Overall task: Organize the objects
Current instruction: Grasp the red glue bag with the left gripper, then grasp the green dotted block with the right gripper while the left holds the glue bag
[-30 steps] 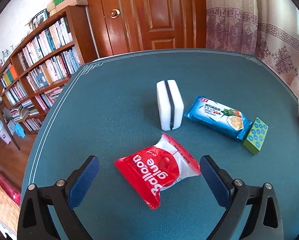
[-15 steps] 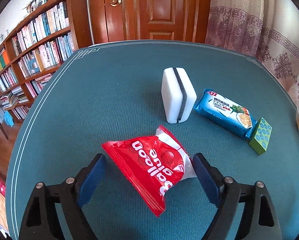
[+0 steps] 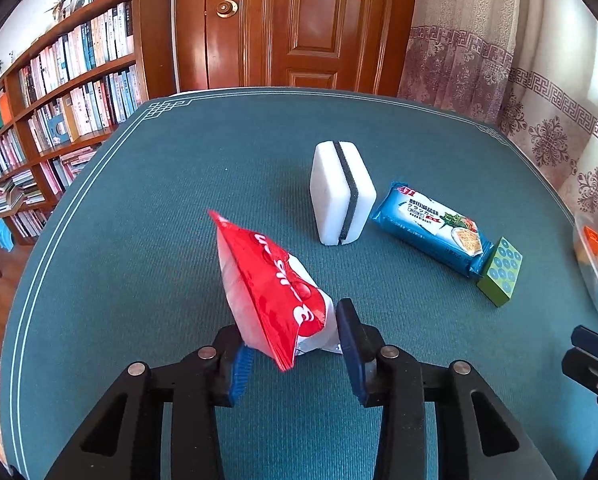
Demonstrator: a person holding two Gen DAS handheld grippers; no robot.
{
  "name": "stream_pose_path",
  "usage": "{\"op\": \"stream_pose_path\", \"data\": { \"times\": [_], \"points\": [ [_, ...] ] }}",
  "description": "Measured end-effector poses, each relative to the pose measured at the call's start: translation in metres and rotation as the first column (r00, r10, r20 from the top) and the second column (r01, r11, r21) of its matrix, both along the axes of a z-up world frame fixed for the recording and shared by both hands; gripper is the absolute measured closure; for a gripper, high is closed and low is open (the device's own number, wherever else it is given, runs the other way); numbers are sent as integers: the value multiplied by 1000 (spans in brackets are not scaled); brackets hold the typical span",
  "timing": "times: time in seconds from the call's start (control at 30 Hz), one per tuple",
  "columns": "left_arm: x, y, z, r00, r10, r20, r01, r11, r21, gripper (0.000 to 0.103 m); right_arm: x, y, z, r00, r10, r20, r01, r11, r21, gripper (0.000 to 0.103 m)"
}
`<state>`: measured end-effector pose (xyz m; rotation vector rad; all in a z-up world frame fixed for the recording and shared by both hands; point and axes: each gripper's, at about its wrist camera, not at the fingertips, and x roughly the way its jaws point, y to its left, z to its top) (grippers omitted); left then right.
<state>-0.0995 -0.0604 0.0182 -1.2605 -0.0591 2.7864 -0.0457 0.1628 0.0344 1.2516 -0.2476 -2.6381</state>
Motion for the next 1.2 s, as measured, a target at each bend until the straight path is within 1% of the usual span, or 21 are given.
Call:
{"op": "stream_pose_path", "data": {
  "times": [0.1,0.27,0.33,0.37,0.4,0.43,0.6,0.73,0.83,0.87,0.9,0.93,0.97,1.0,1.07,1.2],
  "points": [
    [1,-1,2,1000,-1,-5,2,1000,16,66,-15,-4,-1,1000,-1,5,2,1000,-11,39],
    [6,2,4,1000,-14,-21,15,1000,27,66,-41,-15,-2,1000,17,-15,-17,1000,11,39],
    [8,3,6,999,-21,-29,22,999,32,66,-51,-19,-3,999,33,-26,-32,999,24,36],
    [9,4,6,999,-25,-32,26,999,34,66,-56,-21,-3,999,41,-34,-39,998,39,30],
    [9,4,7,999,-29,-35,30,999,36,66,-60,-24,-4,998,46,-41,-44,997,57,26],
    [10,5,8,999,-32,-38,34,999,37,66,-64,-26,-5,997,54,-46,-51,996,77,26],
    [11,7,9,998,-46,-45,48,998,39,66,-82,-33,-12,995,95,-36,-90,989,120,26],
    [10,6,9,998,-47,-43,49,998,42,66,-87,-40,-15,992,116,-42,-108,983,149,26],
    [10,6,7,999,-42,-35,44,998,44,66,-87,-42,-16,992,113,-51,-103,981,163,26],
    [9,5,6,999,-41,-30,42,998,46,66,-86,-42,-17,992,112,-55,-101,981,168,28],
    [8,5,6,999,-39,-27,41,998,51,66,-85,-44,-16,992,113,-59,-101,979,176,33],
    [8,4,5,999,-38,-23,39,998,58,65,-83,-45,-17,992,113,-64,-99,977,191,36],
    [8,2,4,999,-35,-17,37,997,69,62,-82,-46,-17,991,114,-67,-99,976,196,36],
    [7,0,4,999,-30,-11,31,996,83,55,-80,-46,-17,991,114,-70,-98,976,195,36],
    [6,-6,4,1000,-10,-6,10,994,108,46,-76,-46,-17,991,112,-71,-97,977,192,36],
    [6,-13,4,1000,12,1,-12,989,145,45,-67,-45,-17,991,111,-72,-97,979,178,36]
  ]
}}
